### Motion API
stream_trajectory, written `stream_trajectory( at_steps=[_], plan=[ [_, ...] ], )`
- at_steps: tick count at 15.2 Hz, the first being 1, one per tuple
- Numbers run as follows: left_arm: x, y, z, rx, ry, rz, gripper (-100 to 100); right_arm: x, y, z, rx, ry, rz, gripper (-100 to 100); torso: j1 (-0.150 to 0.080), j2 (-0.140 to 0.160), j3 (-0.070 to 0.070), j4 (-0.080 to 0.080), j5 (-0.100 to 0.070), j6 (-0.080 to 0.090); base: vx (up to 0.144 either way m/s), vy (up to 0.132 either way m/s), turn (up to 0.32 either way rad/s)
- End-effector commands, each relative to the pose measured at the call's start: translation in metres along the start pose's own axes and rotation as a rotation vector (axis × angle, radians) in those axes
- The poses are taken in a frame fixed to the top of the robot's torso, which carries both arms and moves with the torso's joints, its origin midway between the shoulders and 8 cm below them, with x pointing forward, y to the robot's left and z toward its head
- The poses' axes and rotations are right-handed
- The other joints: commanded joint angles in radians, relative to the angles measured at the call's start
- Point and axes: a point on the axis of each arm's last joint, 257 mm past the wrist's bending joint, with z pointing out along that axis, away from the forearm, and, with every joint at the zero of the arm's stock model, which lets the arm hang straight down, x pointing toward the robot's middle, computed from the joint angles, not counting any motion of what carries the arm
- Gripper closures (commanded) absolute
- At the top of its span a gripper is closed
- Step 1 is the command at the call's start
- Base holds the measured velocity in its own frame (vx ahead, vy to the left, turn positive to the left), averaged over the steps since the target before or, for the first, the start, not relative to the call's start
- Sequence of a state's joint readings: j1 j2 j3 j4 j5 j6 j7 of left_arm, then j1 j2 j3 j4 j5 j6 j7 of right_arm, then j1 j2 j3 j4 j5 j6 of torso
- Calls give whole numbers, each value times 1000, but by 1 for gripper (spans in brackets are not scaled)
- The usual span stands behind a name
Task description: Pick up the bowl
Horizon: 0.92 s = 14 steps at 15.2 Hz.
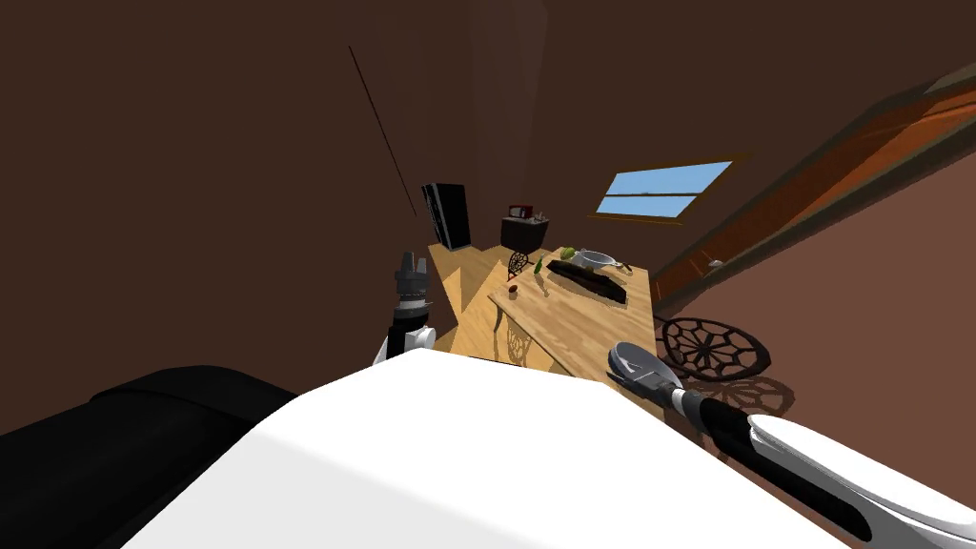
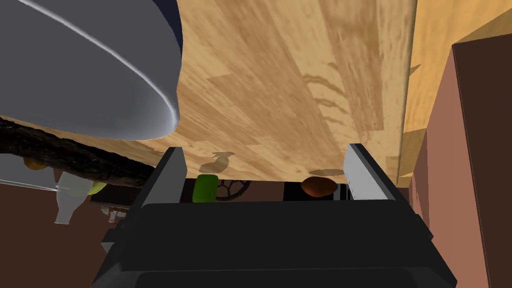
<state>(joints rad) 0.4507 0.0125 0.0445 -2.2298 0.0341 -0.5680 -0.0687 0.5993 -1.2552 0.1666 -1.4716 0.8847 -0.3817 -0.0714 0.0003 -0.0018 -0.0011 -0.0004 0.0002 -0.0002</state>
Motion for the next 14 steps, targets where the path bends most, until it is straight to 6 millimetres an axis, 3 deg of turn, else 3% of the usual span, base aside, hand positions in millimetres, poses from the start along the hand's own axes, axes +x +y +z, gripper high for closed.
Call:
stream_trajectory(
  at_steps=[1,2,5,6,8,9,14],
  plan=[
    [0,0,0,0,0,0,0,30,-16,-10,19,82,-50,-100,0,0,0,0,0,0,29,7,185],
    [0,0,0,0,0,0,0,30,-16,-10,19,82,-50,-100,0,0,0,0,0,0,29,6,179],
    [0,0,0,0,0,0,0,91,-37,-36,35,248,-133,-100,0,0,0,0,0,-1,40,8,284],
    [0,0,0,0,0,0,0,91,-37,-36,35,248,-133,-100,0,-1,0,0,0,-1,42,5,230],
    [0,0,0,0,0,0,0,128,-44,-55,31,344,-172,-100,1,0,0,0,0,0,36,12,207],
    [0,0,0,0,0,0,0,128,-44,-55,31,344,-172,-100,1,0,0,0,0,0,34,12,136],
    [0,0,0,0,0,0,0,196,-44,-94,0,517,-225,-100,2,1,0,0,0,0,27,14,181]
  ],
)
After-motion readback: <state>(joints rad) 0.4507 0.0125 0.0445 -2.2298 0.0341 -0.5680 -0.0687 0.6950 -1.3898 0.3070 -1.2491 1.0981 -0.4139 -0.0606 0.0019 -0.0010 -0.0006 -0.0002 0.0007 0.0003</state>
